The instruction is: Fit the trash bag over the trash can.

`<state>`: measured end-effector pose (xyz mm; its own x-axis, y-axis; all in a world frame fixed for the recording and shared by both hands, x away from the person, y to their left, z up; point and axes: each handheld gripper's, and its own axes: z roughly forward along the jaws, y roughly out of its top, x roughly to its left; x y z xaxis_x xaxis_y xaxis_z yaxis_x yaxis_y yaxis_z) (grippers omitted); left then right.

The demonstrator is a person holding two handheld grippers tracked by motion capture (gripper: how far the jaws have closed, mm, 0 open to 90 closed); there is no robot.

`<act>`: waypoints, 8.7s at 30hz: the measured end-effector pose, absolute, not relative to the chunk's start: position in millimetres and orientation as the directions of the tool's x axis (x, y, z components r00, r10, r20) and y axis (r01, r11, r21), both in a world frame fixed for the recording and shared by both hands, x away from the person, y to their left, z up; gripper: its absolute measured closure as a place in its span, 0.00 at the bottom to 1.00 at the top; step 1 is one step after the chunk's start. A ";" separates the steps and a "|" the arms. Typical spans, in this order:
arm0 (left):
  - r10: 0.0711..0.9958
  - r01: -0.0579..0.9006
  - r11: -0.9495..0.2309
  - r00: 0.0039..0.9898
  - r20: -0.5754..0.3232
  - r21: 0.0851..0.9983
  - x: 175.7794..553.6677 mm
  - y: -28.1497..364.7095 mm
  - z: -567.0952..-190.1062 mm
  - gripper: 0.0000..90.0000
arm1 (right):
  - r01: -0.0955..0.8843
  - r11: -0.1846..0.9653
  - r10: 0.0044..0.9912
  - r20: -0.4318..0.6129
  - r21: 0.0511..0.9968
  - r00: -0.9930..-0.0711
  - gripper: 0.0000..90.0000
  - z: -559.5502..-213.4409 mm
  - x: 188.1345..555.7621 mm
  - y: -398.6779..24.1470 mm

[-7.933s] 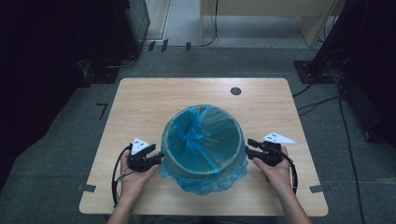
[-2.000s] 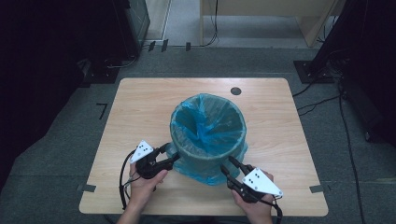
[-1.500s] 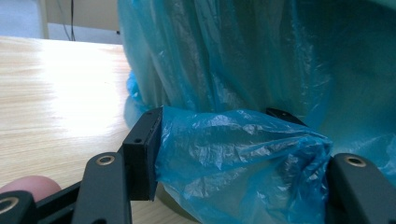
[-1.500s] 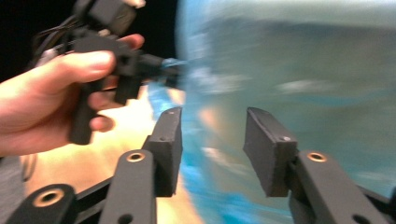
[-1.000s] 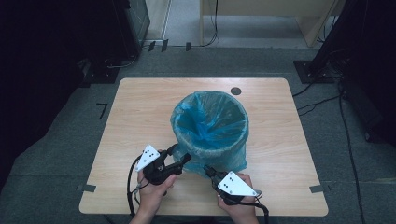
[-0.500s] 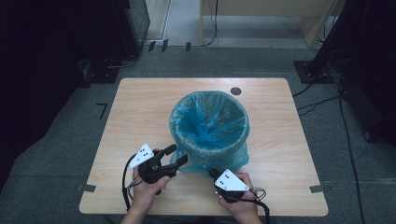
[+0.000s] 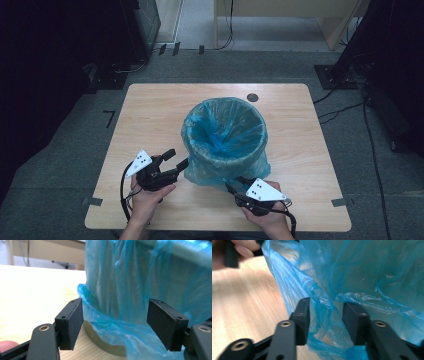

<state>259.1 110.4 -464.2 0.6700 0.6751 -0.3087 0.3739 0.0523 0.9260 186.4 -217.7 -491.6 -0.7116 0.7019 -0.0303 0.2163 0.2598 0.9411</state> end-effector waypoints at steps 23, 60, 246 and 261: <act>0.797 0.457 -0.272 0.601 -0.068 0.847 268.0 95.8 -504.6 0.39 | 0.090 0.087 0.672 0.008 0.992 -0.740 0.40 -436.8 158.5 -255.4; 0.844 0.470 -0.209 0.529 -0.084 0.857 247.0 194.3 -501.5 0.12 | -0.158 0.251 0.399 -0.250 0.955 -0.882 1.00 -320.0 248.4 -289.4; 0.886 0.608 -0.320 0.463 0.003 0.726 247.7 189.1 -518.6 0.11 | 0.272 0.583 0.538 -0.113 0.765 -0.836 0.19 -436.2 231.5 -362.7; 0.886 0.608 -0.321 0.464 0.003 0.726 247.7 189.1 -518.6 0.11 | 0.515 0.418 0.803 -0.039 0.749 -0.595 0.19 -476.7 234.1 -396.1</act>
<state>247.7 189.1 -518.6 0.4637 0.8860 0.0029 0.6080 -0.3206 0.7263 234.1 -396.1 -476.7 -0.5948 0.8029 -0.0393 0.5148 0.4179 0.7486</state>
